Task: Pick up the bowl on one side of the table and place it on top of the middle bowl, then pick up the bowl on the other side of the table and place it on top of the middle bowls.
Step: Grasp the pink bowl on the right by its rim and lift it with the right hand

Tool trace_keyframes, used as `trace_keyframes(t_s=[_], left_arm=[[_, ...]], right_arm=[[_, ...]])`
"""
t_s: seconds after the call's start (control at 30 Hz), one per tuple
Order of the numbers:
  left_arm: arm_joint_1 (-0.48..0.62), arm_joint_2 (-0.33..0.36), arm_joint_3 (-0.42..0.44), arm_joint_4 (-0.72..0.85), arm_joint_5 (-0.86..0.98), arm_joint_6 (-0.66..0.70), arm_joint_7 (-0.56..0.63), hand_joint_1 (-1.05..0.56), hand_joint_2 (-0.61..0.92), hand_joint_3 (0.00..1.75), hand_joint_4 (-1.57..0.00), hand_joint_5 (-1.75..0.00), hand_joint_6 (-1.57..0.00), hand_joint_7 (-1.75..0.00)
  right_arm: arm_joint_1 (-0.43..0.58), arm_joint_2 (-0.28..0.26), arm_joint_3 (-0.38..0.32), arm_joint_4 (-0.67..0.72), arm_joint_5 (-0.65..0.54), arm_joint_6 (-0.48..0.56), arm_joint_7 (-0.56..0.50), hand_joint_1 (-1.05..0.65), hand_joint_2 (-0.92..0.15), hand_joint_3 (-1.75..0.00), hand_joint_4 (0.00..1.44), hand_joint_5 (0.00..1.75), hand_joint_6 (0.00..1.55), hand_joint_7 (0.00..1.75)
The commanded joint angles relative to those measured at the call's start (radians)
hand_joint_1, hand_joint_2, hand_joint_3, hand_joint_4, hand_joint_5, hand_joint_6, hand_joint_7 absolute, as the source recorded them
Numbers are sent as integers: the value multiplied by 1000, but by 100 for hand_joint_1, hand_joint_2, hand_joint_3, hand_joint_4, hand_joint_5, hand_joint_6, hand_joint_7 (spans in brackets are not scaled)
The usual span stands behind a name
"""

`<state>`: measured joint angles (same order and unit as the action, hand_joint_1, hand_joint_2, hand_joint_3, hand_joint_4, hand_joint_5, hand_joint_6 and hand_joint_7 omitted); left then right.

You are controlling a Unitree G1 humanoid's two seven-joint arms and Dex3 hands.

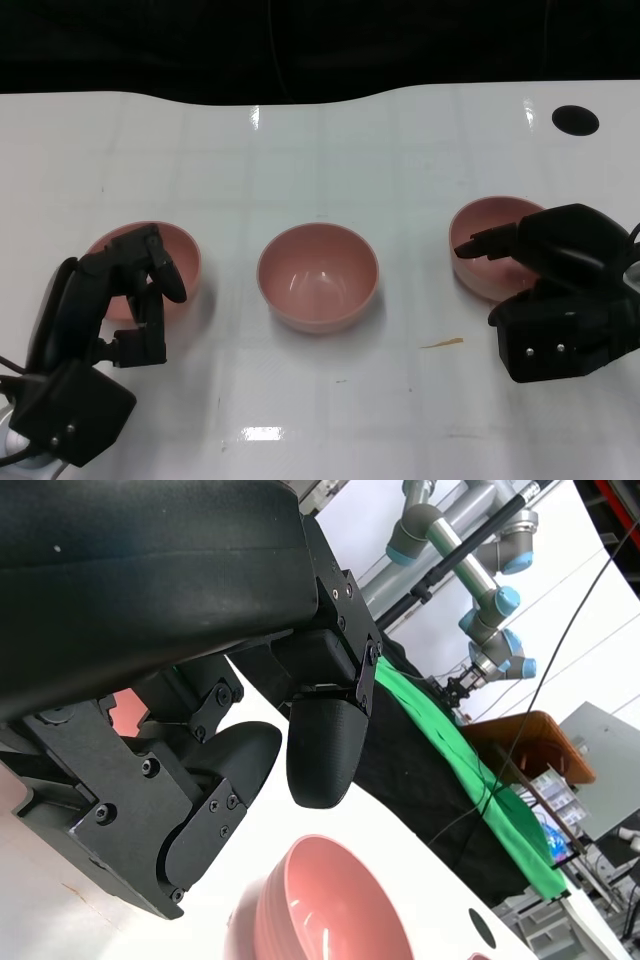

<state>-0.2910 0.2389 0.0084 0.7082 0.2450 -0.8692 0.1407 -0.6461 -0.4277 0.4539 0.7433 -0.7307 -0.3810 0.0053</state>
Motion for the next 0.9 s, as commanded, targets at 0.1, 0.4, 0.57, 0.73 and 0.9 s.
trace_keyframes(t_s=[0.1,0.4,0.57,0.73,0.9], left_arm=[[15,11,12,-23,6,14,20,-7,36,167,-95,-175,-74,-175],[-2,27,6,9,5,-19,1,-13,34,174,-104,-175,-76,-175],[3,28,6,-6,4,-1,-1,-16,32,174,-105,-175,-76,-175],[-2,26,7,7,7,-11,8,-13,32,175,-104,-175,-76,-175],[1,18,9,4,-7,-10,3,-13,32,175,-104,-175,-76,-175]], right_arm=[[-10,6,5,49,6,-54,-73,-52,-84,0,92,9,79,5],[-16,30,0,133,29,-149,-157,-32,-88,0,88,115,109,3],[-19,40,5,161,25,-182,-190,-32,-91,-1,82,143,117,6],[-26,44,14,189,17,-214,-230,-29,-92,-19,74,165,120,9],[-28,46,17,195,9,-221,-264,-28,-92,-36,76,174,93,74]])
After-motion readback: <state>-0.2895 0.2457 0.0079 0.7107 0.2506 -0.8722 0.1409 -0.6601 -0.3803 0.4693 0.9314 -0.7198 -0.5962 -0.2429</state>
